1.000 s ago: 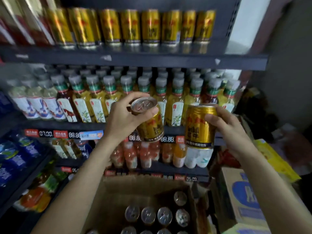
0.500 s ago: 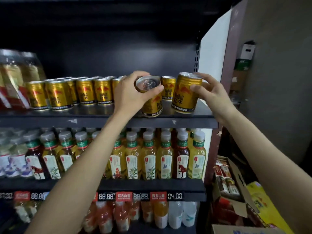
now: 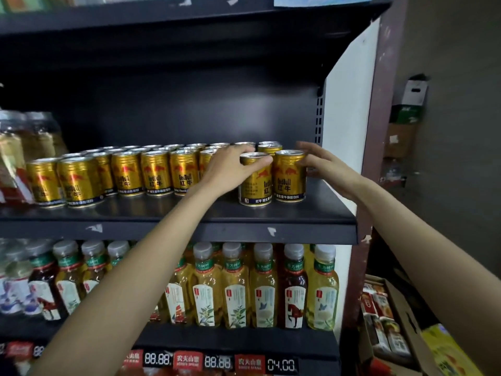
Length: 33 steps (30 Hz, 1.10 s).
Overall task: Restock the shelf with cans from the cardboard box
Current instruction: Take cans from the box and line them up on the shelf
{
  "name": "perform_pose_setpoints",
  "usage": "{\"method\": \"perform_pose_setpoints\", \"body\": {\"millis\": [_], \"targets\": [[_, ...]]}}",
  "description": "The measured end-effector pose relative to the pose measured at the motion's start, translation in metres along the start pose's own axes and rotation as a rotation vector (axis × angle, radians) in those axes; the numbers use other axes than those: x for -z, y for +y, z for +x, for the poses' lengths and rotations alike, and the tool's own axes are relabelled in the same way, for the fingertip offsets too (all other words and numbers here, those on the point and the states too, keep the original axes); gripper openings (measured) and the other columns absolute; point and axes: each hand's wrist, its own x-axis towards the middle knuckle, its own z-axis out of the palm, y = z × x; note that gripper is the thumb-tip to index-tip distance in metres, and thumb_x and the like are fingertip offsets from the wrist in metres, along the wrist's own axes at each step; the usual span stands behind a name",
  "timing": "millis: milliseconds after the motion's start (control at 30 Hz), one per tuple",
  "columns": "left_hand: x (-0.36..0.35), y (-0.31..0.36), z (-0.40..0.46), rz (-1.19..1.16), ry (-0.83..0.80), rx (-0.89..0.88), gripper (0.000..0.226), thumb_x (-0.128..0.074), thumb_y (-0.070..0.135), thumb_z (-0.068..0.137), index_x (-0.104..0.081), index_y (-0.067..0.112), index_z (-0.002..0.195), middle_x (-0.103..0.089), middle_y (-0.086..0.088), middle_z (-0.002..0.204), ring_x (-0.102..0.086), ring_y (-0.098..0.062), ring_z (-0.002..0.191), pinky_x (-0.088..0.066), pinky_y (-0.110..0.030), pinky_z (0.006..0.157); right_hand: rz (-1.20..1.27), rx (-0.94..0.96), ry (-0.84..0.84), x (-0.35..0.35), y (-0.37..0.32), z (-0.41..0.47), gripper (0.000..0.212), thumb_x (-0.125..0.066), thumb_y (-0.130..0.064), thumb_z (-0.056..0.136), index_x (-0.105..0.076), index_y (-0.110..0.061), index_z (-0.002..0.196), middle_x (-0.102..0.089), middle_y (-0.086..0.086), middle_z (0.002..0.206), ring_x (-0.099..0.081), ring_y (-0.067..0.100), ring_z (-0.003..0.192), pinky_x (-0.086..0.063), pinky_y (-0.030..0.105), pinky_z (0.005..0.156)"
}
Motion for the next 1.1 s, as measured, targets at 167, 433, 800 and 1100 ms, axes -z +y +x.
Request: {"method": "perform_pose_setpoints", "body": {"millis": [167, 433, 800, 1100], "targets": [[0.01, -0.007, -0.005, 0.235, -0.014, -0.251, 0.065, -0.061, 0.063, 0.073, -0.056, 0.028, 0.127, -0.053, 0.004, 0.125, -0.043, -0.016, 0.118, -0.035, -0.034, 0.098, -0.612, 0.191, 0.176, -0.011, -0.002, -0.002, 0.087, -0.077, -0.053, 0.063, -0.04, -0.013, 0.13, -0.052, 0.009, 0.128, -0.055, 0.023, 0.108, -0.05, 0.033, 0.085], [0.022, -0.032, 0.022, 0.297, -0.199, -0.306, 0.06, -0.068, 0.044, 0.078, -0.049, 0.03, 0.133, -0.049, 0.003, 0.14, -0.041, -0.017, 0.132, -0.019, -0.035, 0.113, -0.429, 0.077, 0.116, -0.01, -0.003, 0.014, 0.076, -0.082, -0.032, 0.067, -0.045, -0.008, 0.129, -0.06, 0.01, 0.122, -0.054, 0.017, 0.101, -0.045, 0.028, 0.083], [0.018, -0.053, 0.025, 0.403, -0.093, -0.308, 0.058, -0.065, 0.046, 0.082, -0.047, 0.03, 0.135, -0.052, -0.001, 0.138, -0.045, -0.02, 0.128, -0.027, -0.038, 0.107, -0.595, 0.074, 0.156, -0.032, -0.011, 0.026, 0.08, -0.081, -0.04, 0.066, -0.042, -0.005, 0.126, -0.059, 0.012, 0.124, -0.057, 0.025, 0.11, -0.046, 0.032, 0.085], [0.009, -0.063, 0.018, 0.353, -0.05, -0.333, 0.056, -0.059, 0.044, 0.087, -0.04, 0.033, 0.139, -0.047, 0.004, 0.141, -0.037, -0.017, 0.133, -0.027, -0.041, 0.108, -0.572, 0.057, 0.161, -0.034, -0.01, 0.026, 0.08, -0.08, -0.039, 0.068, -0.04, -0.005, 0.128, -0.059, 0.012, 0.125, -0.057, 0.026, 0.11, -0.045, 0.03, 0.084]]}}
